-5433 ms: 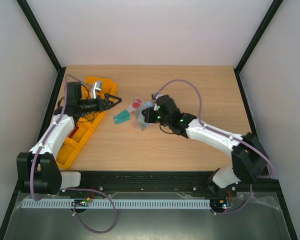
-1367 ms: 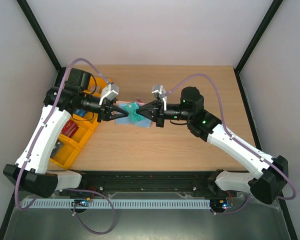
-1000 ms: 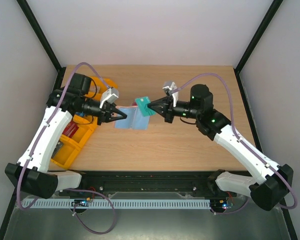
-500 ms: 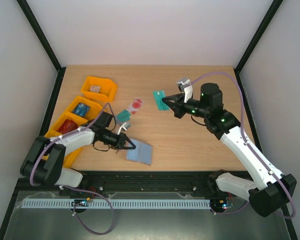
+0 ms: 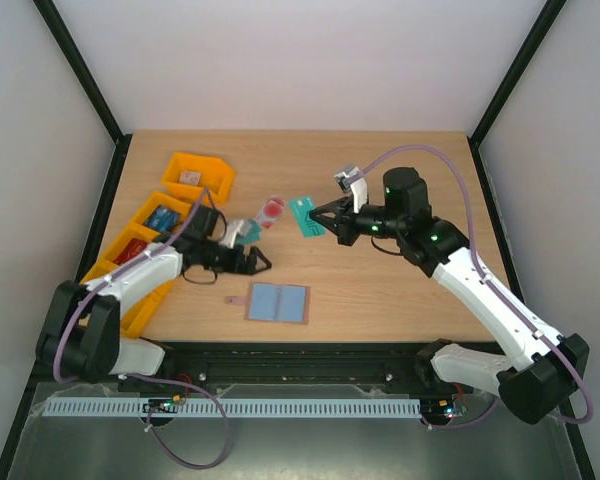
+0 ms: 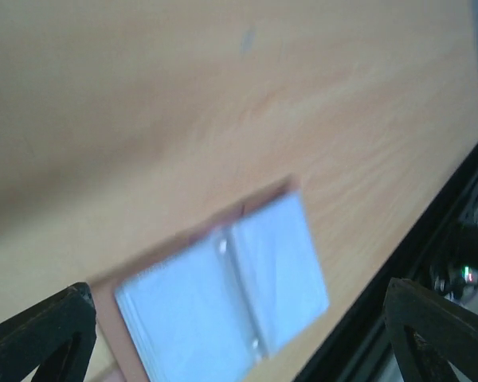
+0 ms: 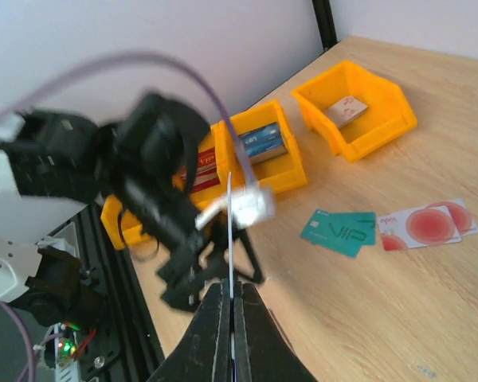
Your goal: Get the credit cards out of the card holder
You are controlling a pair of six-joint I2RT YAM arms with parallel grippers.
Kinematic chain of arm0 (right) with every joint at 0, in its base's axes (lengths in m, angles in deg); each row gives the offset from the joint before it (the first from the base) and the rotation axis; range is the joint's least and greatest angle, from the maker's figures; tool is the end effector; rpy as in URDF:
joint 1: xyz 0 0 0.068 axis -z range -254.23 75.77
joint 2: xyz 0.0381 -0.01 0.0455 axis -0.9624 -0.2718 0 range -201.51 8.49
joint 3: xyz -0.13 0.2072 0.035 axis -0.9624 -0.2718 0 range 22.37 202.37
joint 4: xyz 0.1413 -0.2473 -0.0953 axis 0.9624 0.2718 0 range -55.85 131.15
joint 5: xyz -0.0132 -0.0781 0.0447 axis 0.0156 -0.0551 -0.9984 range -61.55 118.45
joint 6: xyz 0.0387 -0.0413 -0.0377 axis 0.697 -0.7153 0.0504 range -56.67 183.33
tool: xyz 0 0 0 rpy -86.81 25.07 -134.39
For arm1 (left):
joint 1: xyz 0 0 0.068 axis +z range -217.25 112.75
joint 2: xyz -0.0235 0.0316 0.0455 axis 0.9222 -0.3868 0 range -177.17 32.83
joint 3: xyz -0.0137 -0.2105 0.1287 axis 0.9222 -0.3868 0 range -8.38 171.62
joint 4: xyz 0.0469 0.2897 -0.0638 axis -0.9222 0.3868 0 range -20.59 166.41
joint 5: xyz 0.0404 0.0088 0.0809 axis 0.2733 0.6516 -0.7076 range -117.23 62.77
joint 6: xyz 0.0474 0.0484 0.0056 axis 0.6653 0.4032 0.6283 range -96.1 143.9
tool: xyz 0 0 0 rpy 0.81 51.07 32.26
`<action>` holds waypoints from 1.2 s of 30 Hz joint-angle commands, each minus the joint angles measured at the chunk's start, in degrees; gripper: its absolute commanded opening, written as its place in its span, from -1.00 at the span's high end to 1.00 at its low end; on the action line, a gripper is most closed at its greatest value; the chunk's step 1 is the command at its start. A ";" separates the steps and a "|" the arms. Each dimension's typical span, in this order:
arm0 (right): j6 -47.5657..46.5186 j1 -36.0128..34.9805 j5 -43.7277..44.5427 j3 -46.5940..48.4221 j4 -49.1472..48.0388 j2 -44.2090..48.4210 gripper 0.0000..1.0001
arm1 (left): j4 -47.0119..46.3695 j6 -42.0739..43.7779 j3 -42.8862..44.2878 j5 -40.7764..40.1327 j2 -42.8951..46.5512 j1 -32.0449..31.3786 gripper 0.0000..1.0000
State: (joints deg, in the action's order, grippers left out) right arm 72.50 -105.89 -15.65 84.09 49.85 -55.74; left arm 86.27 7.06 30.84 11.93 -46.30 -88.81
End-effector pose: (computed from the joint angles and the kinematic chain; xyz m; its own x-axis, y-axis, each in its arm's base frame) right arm 0.2463 0.1965 0.3392 -0.4124 -0.1198 -0.9031 -0.8852 0.2871 0.3661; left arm 0.2635 -0.1412 0.1118 -0.9204 0.1222 -0.3714 0.3554 0.6575 -0.6644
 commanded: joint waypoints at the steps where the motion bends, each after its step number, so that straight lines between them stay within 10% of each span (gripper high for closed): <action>1: -2.08 -1.85 -0.80 2.81 3.53 -2.22 0.97 | 7.88 10.73 12.31 -2.37 6.63 5.50 -0.98; 8: -6.15 -7.01 -3.46 5.21 5.97 -7.71 0.97 | 33.85 44.22 30.79 28.91 9.30 12.06 -0.97; 19: -10.47 -13.56 -6.09 10.03 7.81 -12.51 0.97 | 43.94 54.71 34.61 18.62 7.59 2.59 -0.18; 24: -11.69 -14.81 -6.65 11.30 8.93 -13.95 0.97 | 42.47 52.90 35.05 20.75 7.54 2.40 0.93; 27: -8.99 -14.75 -5.82 9.81 3.41 -12.39 0.97 | 43.17 53.36 35.34 26.54 8.71 3.97 0.96; 29: -1.11 -13.85 0.69 5.80 -6.65 -10.11 0.53 | 39.47 48.64 34.58 30.97 9.95 7.83 0.96; 33: 23.58 -10.90 4.84 -6.33 -39.30 -8.73 -0.20 | 20.91 23.27 31.01 32.21 11.45 15.94 0.95; 36: 39.24 -12.48 10.84 -12.30 -61.88 -11.52 -0.32 | 9.38 6.08 28.56 28.89 11.72 18.33 0.95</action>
State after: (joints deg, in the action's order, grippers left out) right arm 86.42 -117.61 -13.62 77.86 23.67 -64.98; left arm 114.14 38.84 62.31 40.03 -35.48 -73.09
